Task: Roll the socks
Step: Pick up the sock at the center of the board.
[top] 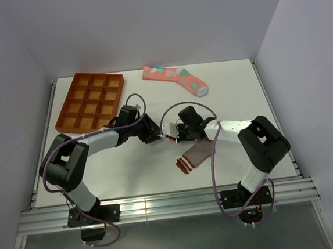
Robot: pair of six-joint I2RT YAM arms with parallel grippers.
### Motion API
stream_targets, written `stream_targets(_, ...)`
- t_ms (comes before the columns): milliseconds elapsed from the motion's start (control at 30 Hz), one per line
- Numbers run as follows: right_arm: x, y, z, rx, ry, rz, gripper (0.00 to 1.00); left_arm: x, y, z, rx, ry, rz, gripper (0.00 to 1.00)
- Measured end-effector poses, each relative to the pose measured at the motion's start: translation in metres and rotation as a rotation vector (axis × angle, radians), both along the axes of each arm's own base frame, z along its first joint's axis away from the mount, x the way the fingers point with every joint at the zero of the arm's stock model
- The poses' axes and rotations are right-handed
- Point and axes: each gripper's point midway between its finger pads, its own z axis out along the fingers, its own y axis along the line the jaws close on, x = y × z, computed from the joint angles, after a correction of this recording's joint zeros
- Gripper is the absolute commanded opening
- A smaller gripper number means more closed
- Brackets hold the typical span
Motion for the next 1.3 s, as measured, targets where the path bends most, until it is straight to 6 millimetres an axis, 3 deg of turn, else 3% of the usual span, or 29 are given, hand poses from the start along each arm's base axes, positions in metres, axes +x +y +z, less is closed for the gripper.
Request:
stream_targets(267,0.0,-0.004,0.001,0.018,0.035,-0.047,0.01,0.009,-0.015,0.008,-0.09,0.007,0.272,0.53)
stream_targets(500,-0.001,-0.008,0.001,0.025,0.06,-0.081,0.0,0.019,-0.024,-0.002,-0.122,0.034,0.416,0.55)
stream_targets(667,-0.002,-0.006,0.002,0.03,0.074,-0.08,0.0,0.014,-0.037,-0.025,-0.115,0.082,0.432,0.55)
stream_targets(833,-0.006,0.004,0.004,0.046,0.089,-0.058,0.0,0.002,-0.068,-0.021,-0.164,0.094,0.382,0.56)
stream_targets(1300,-0.004,0.0,0.003,0.04,0.098,-0.086,0.0,0.009,-0.074,-0.027,-0.144,0.11,0.4,0.52)
